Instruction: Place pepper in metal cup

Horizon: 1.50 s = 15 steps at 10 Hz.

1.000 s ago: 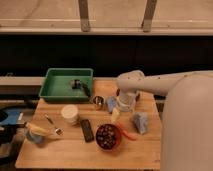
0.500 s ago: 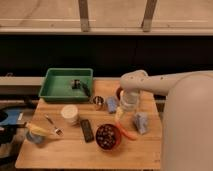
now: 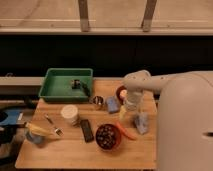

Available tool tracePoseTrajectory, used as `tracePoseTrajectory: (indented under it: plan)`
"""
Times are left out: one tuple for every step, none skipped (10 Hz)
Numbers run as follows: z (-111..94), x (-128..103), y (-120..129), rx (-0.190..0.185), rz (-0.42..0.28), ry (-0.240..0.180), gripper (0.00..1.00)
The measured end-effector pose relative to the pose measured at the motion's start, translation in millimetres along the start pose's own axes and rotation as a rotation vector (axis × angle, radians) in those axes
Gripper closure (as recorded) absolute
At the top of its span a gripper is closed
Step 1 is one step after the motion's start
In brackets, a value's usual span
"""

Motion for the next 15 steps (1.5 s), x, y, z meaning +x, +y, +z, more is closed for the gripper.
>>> tracePoseTrajectory:
  plan:
    - [6,-1,-2,0.004,0.008,0.01,0.27]
    - [8,-2,0,0.01,0.009,0.016,0.27]
    - [7,-2,3,0.015,0.003,0.016,0.27]
    - [6,-1,7,0.018,-0.004,0.016,0.27]
    - [5,0,12,0.021,-0.016,0.013,0.27]
    - [2,1,21,0.026,-0.037,0.009,0.27]
    - [0,3,28,0.027,-0.051,0.007,0.27]
    - [1,5,37,0.033,-0.072,0.011,0.27]
    - [5,8,49,0.035,-0.096,0.02,0.27]
    - [9,10,57,0.036,-0.112,0.027,0.27]
    - [13,12,62,0.031,-0.119,0.035,0.27]
    - [15,14,62,0.025,-0.117,0.041,0.27]
    - [16,16,63,0.023,-0.119,0.043,0.27]
    - [15,19,64,0.02,-0.121,0.044,0.27]
    - [15,22,65,0.018,-0.122,0.046,0.27]
